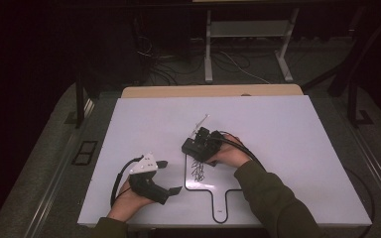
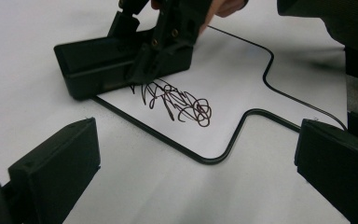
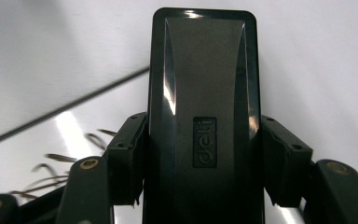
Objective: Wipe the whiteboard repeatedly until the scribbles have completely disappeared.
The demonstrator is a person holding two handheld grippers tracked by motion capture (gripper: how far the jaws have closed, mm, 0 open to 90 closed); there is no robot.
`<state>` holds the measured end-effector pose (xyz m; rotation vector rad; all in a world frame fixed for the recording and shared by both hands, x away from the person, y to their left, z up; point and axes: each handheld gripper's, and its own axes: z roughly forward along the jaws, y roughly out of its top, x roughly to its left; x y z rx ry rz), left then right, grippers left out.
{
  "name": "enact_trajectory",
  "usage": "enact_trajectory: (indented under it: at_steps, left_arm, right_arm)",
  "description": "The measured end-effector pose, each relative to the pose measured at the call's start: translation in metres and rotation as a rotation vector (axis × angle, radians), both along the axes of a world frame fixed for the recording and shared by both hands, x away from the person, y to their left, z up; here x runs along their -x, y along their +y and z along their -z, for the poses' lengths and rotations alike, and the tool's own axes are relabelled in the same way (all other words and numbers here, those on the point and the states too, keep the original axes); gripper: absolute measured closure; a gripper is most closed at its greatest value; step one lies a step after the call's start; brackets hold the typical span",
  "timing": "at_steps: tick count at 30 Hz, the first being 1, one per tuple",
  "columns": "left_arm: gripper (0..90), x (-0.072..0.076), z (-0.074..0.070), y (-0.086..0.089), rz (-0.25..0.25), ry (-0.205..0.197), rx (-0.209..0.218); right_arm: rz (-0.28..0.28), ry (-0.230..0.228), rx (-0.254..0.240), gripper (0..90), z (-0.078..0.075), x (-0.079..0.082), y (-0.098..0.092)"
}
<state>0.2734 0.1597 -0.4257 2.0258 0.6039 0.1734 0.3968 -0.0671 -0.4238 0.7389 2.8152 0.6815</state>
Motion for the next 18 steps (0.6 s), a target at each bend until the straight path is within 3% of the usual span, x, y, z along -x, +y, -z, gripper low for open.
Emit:
enact_trajectory:
  at_steps: [4,6,14,18]
  left_arm:
    - [0.0,-0.001,0.0,0.0,0.001,0.0,-0.001]
    - [0.0,-0.001,0.0,0.0,0.002,-0.001,-0.001]
    - [0.0,0.0,0.0,-0.001,0.004,0.001,-0.003]
    - [0.0,0.0,0.0,0.0,0.0,0.001,0.0]
  right_arm:
    - [0.028,0.005,0.001,38.5,0.0,-0.005,-0.006]
    - [0.02,-0.012,0.018,38.4,0.0,-0.003,-0.004]
    - [-0.058,0.002,0.021,38.5,-0.002,0.017,0.007]
    - [-0.066,0.003,0.017,38.5,-0.001,0.015,0.006]
